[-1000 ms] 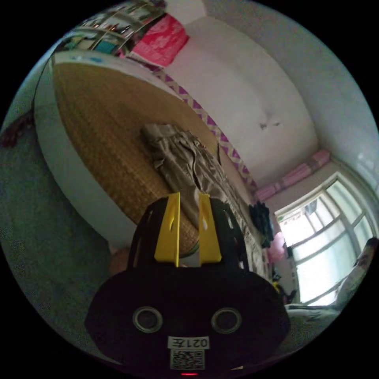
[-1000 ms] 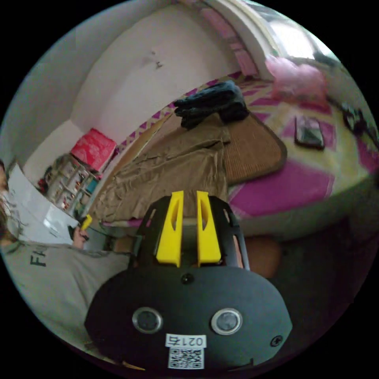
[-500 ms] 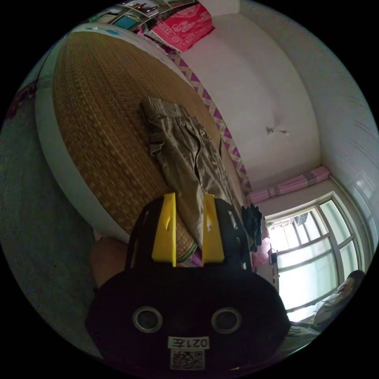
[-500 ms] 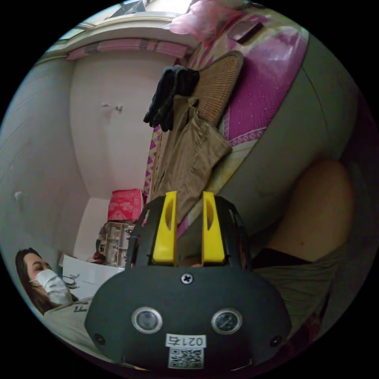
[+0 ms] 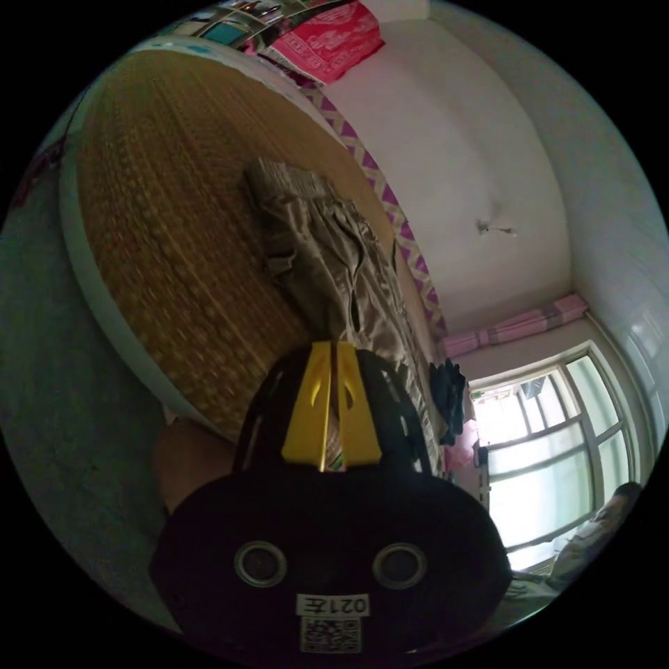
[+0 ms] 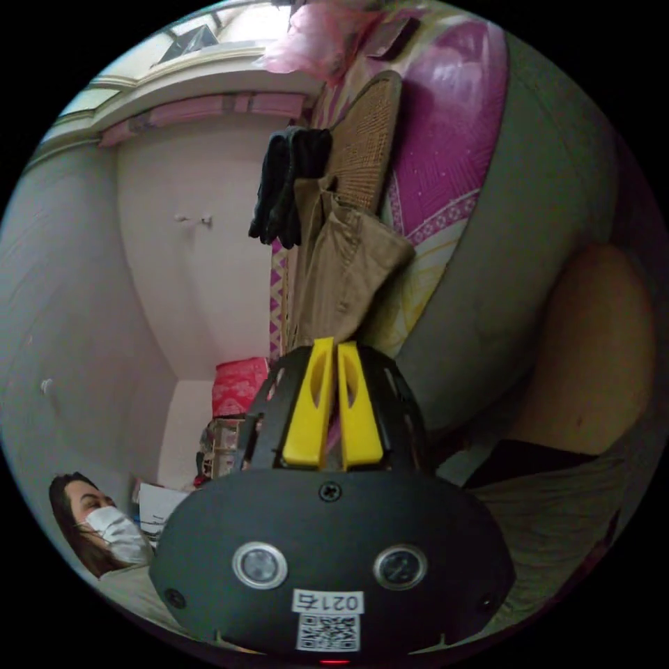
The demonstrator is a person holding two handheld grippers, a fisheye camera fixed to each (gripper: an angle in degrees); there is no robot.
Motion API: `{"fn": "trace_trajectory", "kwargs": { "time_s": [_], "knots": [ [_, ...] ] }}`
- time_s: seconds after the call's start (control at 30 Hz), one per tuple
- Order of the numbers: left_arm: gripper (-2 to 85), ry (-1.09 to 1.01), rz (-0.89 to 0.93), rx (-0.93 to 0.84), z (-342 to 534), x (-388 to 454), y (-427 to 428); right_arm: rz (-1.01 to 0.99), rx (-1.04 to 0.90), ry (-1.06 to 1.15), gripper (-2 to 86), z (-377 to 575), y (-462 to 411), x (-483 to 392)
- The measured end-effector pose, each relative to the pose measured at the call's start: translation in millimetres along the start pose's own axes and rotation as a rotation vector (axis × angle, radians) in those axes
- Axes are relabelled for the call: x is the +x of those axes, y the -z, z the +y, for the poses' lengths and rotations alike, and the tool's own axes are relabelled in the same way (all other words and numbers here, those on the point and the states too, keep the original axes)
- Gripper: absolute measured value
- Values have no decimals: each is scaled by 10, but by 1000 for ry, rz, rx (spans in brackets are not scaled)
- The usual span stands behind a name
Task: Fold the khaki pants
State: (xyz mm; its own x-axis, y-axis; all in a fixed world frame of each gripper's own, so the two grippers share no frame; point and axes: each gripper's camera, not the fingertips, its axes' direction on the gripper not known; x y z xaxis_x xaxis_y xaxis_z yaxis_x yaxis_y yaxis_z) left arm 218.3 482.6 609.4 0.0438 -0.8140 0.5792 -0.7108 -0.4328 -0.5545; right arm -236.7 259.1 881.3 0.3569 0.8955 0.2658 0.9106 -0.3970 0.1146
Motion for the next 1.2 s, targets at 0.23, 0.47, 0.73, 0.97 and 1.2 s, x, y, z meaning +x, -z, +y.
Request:
{"fn": "trace_trajectory", "kwargs": {
  "time_s": [0.23, 0.47, 0.73, 0.97, 1.2],
  "knots": [
    [-9, -260, 27, -12, -238, 726, 5, -116, -86, 198, -6, -301, -193, -543],
    [-9, -510, -142, -64, -1028, 2129, -761, -80, -146, 387, -8, -1248, -1031, -1554],
    [-9, -504, -434, -303, -1788, 2322, -2893, 191, -216, 278, 0, -2341, -2661, -1395],
    [2, -530, -343, -285, -1740, 1861, -3245, 287, -154, 384, 61, -2454, -2923, -1357],
    [3, -677, -114, -424, -1183, 1853, -2961, 566, -394, 725, 27, -1581, -3240, -1586]
  ]
}}
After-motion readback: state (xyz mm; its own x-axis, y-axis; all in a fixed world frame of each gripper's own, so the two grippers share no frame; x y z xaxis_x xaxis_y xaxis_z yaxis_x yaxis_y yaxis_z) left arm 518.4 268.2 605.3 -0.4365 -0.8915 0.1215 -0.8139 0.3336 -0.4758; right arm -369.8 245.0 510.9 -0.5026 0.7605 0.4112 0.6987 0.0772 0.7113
